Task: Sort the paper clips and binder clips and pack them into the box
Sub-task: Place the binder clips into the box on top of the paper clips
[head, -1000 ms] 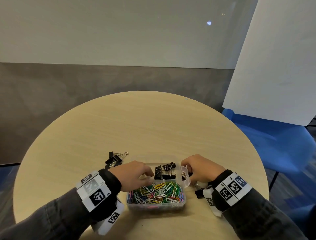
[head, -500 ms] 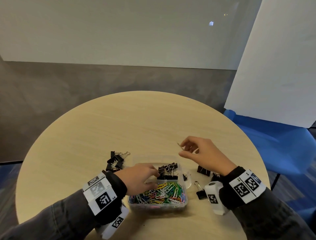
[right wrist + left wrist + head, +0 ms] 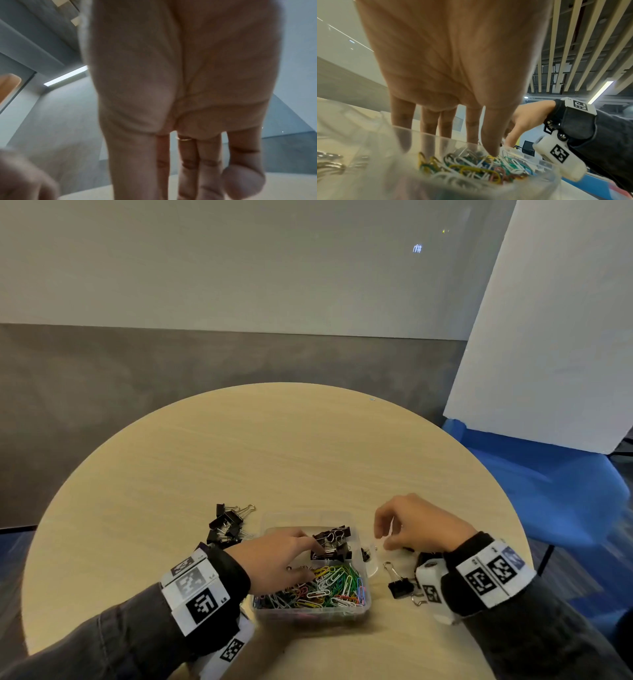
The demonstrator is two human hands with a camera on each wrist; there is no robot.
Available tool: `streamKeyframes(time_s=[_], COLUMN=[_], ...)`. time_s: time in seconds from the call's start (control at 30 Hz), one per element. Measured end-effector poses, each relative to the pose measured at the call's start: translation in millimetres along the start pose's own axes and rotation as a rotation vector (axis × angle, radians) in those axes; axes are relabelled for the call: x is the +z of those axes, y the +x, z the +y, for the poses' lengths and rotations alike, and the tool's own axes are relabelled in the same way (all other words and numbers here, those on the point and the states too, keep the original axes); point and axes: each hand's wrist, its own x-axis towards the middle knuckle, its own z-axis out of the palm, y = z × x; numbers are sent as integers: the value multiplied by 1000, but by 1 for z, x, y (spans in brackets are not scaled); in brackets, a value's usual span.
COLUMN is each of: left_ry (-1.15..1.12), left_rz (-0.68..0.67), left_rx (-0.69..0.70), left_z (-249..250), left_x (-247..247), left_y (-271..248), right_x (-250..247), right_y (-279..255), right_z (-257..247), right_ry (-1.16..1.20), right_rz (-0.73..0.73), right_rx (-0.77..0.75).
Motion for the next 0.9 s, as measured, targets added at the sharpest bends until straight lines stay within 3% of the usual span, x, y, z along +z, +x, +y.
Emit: streamKeyframes(time_s=[0.17,0.43,0.57,0.73,0.9], left_ry=[24,61,13,37,45], left_rz=[-5,13,42,24,4], left_rx=[-18,-61,-45,-37,-39], left_z=[3,1,2,2,2], left_x=[0,-2,-1,0,-1], left_y=[-1,-2,-2,-1,-1], right_x=[30,32,17,-10,-8], right_y=[15,16,10,-2,-4], right_z=[-9,-1,-2,-14,-24], right_ry=[-76,-90,-43,76,154], right_rz=[-54,-90,15,328,278], right_rx=[-27,43,49,-76,-95])
